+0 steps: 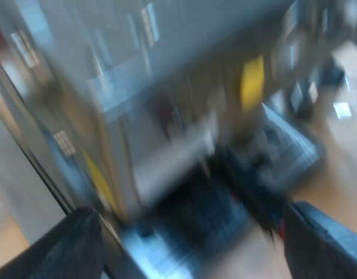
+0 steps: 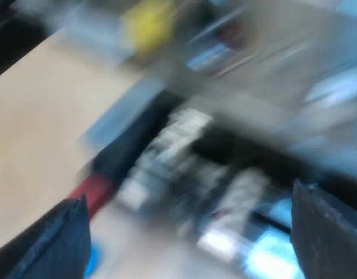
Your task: Put the handle in the coffee machine
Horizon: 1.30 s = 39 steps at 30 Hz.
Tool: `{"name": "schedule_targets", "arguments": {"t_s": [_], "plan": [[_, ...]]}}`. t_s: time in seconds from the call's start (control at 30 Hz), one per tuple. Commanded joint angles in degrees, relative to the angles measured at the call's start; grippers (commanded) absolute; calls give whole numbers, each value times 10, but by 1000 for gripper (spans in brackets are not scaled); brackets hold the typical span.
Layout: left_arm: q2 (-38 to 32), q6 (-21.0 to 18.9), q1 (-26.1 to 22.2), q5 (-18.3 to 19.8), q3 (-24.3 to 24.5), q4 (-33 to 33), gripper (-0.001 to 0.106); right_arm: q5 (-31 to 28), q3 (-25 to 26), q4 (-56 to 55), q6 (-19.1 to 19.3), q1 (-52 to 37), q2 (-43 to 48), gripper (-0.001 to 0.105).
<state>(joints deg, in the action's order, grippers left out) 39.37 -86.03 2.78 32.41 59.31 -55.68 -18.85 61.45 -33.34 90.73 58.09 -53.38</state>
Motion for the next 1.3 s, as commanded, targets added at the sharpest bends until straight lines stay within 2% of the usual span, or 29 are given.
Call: {"name": "schedule_targets", "arguments": {"t_s": [0.03, 0.1, 0.2, 0.3, 0.4, 0.43, 0.67, 0.77, 0.97, 1.03, 1.07, 1.23, 1.27, 1.3], "plan": [[-5, -28, -1, -14, 45, 29, 68, 4, 38, -30, 13, -61, 11, 72], [-6, -28, -1, -21, 61, 29, 68, 23, 45, -30, 20, -104, 20, 72], [-7, -28, -1, -59, 85, 29, 68, 37, 45, -35, 26, -180, 46, 72], [-7, -28, -1, -99, 94, 31, 68, 37, 45, -44, 48, -237, 62, 72], [-7, -28, -1, -103, 94, 33, 68, 52, 45, -55, 77, -283, 73, 72], [-7, -28, -1, -103, 94, 33, 68, 80, 45, -73, 95, -359, 88, 72], [-23, -20, -1, -104, 94, 33, 68, 147, 37, -122, 116, -519, 118, 72], [-38, -19, -1, -104, 94, 33, 68, 155, 25, -129, 116, -569, 139, 72], [-84, -19, -1, -125, 88, 25, 68, 180, -13, -130, 131, -599, 187, 72], [-107, -19, -1, -138, 84, 13, 68, 180, -43, -137, 138, -599, 224, 72], [-120, -19, -1, -143, 80, 6, 68, 180, -74, -146, 137, -599, 267, 72], [-173, -18, -7, -146, 52, -17, 68, 180, -107, -157, 137, -599, 323, 72], [-183, -15, -10, -146, 46, -20, 68, 180, -130, -158, 137, -599, 380, 72], [-203, -9, -19, -146, 33, -26, 68, 180, -135, -158, 137, -599, 388, 72]]}}
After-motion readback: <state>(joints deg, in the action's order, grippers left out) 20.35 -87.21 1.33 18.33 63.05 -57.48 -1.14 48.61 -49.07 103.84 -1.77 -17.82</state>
